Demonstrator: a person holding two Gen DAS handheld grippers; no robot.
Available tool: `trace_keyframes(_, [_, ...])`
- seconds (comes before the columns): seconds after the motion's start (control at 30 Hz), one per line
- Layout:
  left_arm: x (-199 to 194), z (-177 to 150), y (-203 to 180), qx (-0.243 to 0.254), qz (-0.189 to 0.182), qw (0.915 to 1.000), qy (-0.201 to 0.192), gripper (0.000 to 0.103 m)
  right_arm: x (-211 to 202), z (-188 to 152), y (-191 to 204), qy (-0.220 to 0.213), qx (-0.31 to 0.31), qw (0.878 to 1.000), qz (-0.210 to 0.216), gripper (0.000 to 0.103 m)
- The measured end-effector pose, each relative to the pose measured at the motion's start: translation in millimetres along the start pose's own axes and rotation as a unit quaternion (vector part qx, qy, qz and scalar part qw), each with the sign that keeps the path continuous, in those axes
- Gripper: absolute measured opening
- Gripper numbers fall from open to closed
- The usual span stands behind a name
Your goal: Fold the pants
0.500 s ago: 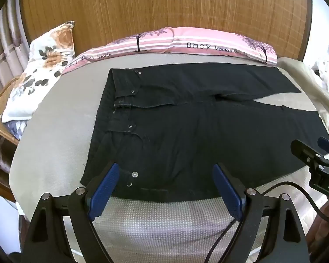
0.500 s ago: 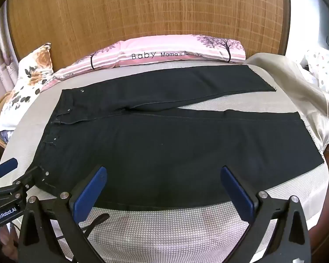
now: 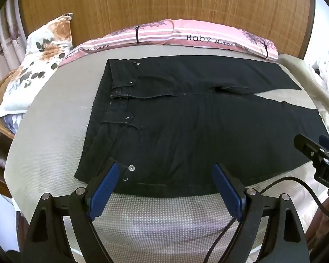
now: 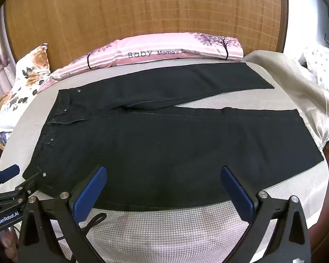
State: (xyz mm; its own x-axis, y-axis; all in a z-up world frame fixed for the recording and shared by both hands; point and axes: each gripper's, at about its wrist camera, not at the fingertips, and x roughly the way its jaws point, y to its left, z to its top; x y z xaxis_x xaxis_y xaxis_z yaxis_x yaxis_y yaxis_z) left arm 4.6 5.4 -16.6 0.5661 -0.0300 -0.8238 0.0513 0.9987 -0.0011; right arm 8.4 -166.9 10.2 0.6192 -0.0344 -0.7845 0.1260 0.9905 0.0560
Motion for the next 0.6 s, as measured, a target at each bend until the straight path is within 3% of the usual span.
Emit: trace_keyframes(0.6, [2.5, -0.4, 0.9, -0.002, 0.003, 1.0000, 0.004, 0.087, -3.1, 3.4, -5.8, 0.002, -0.001, 1.000, 0.007, 0.103])
